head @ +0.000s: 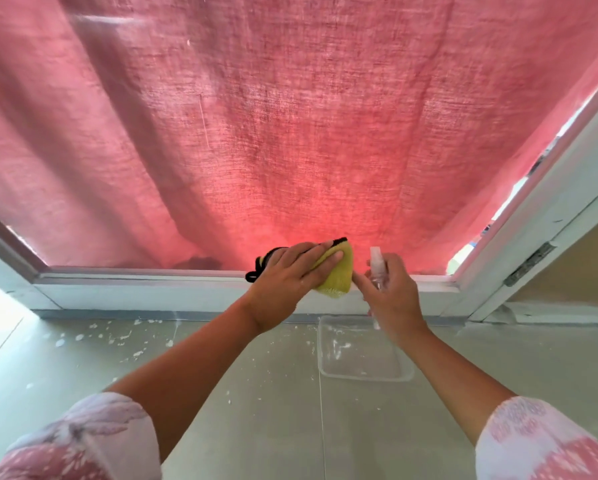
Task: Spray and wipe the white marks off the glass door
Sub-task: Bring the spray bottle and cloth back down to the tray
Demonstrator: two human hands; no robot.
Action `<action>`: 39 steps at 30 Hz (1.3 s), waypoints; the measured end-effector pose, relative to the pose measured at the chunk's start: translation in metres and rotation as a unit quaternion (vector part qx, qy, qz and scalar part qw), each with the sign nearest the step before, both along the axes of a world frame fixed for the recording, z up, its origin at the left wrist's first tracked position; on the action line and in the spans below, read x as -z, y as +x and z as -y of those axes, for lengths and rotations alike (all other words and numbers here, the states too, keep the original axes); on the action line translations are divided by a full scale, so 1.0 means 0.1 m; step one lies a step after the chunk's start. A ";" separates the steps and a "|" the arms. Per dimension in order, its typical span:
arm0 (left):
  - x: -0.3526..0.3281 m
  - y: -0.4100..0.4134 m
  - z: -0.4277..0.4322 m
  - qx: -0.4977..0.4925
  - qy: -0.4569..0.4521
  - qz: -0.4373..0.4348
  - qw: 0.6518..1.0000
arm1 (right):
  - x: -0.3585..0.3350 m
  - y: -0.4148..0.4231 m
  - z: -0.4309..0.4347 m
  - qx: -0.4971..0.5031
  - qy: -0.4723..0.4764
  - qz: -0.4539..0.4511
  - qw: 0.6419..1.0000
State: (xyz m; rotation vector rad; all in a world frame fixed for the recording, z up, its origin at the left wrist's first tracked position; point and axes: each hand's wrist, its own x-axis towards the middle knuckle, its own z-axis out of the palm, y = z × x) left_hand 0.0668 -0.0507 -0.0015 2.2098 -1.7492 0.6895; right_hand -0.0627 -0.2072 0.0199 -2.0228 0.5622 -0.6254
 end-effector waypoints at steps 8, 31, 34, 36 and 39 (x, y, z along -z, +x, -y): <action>-0.24 -0.39 0.06 -0.049 -0.047 -0.385 0.921 | -0.26 -0.11 -0.02 -0.118 0.309 -0.079 0.940; 0.01 -0.32 -0.22 -0.136 -0.082 -0.782 0.602 | -0.04 0.14 -0.38 0.055 0.324 -0.026 0.944; 0.01 -0.30 -0.28 -0.212 -0.173 -0.709 0.651 | -0.14 0.30 -0.61 0.088 0.215 0.042 0.972; 0.05 -0.25 -0.40 -0.265 -0.212 -0.584 0.738 | -0.18 0.42 -0.74 0.088 0.073 0.110 0.987; 0.13 -0.11 -0.68 -0.290 -0.234 -0.365 0.853 | -0.17 0.68 -0.92 0.078 -0.077 0.183 0.977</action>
